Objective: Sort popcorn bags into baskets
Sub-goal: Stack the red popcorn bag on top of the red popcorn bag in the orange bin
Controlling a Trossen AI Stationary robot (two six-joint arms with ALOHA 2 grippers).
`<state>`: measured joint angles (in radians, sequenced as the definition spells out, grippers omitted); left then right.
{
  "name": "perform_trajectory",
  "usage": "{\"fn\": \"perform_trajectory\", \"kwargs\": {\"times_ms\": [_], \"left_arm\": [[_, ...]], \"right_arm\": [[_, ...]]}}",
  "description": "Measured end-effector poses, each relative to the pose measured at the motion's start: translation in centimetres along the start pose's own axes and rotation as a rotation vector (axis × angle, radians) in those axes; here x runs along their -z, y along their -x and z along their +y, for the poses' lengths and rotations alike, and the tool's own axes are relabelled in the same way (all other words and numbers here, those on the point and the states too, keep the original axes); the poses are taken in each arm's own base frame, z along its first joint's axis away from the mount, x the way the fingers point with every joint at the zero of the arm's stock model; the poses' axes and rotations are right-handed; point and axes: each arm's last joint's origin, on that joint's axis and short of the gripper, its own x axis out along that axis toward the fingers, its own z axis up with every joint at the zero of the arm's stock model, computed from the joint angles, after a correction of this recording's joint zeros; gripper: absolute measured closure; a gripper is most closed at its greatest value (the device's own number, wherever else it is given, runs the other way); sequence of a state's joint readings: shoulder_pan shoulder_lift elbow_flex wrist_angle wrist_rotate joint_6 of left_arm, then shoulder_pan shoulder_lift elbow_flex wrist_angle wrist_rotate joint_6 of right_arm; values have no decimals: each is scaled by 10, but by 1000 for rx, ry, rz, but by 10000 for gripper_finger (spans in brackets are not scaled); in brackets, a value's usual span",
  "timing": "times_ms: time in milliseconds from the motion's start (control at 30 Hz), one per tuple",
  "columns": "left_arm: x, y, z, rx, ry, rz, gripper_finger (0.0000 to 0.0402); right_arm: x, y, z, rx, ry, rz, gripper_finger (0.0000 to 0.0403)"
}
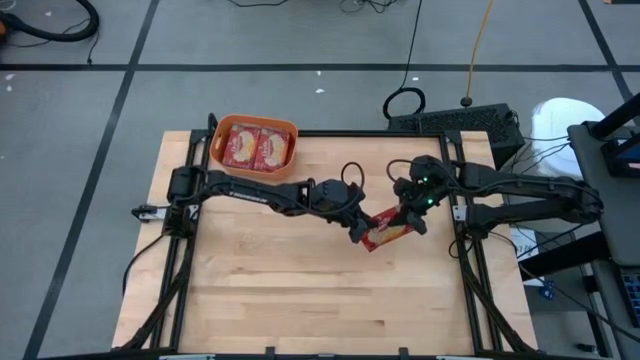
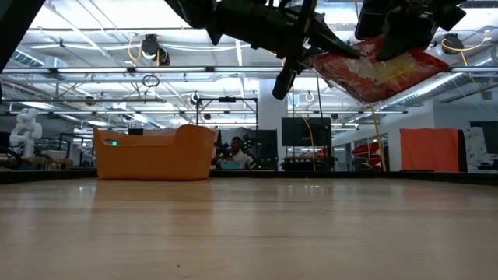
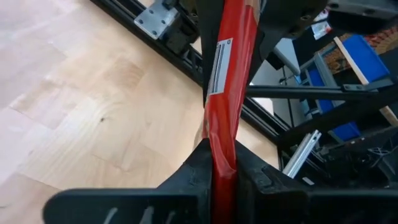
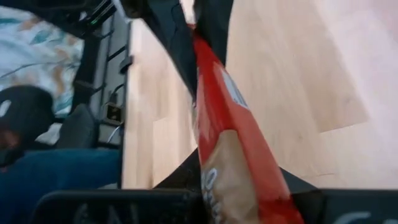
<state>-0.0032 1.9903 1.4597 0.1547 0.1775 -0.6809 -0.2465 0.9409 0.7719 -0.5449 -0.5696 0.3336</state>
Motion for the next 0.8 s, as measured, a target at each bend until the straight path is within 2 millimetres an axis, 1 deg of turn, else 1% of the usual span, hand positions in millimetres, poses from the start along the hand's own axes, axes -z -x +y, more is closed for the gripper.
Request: {"fn": "perform_trajectory", "kwargs": {"times_ms": [100, 233, 300, 367, 500, 567, 667, 733, 800], "left_arm": [[-3, 1, 2, 0, 3, -12, 361], [-10, 5, 2, 27, 5, -25, 362], [-15, 7, 0, 51, 1, -55, 372], [-22, 14, -2, 59, 0, -71, 377], [-34, 25, -2, 76, -9, -86, 377], [-39, 28, -1, 84, -10, -100, 370], [-51, 44, -1, 64, -22, -113, 364], [-62, 55, -3, 66, -44, -149, 366], [-70, 71, -2, 32, -49, -141, 371]], "right_arm": [[0, 5, 1, 55, 5, -48, 336], [0, 16, 6, 74, 22, -130, 276], [1, 22, 9, 70, 13, -156, 244], [1, 27, 11, 63, 3, -185, 214], [1, 39, 18, 37, -9, -280, 162], [0, 46, 22, 12, -7, -342, 140], [-3, 57, 27, -16, -6, -439, 118], [-4, 64, 29, -17, -6, -509, 111], [-7, 70, 32, 3, 9, -593, 109]]}}
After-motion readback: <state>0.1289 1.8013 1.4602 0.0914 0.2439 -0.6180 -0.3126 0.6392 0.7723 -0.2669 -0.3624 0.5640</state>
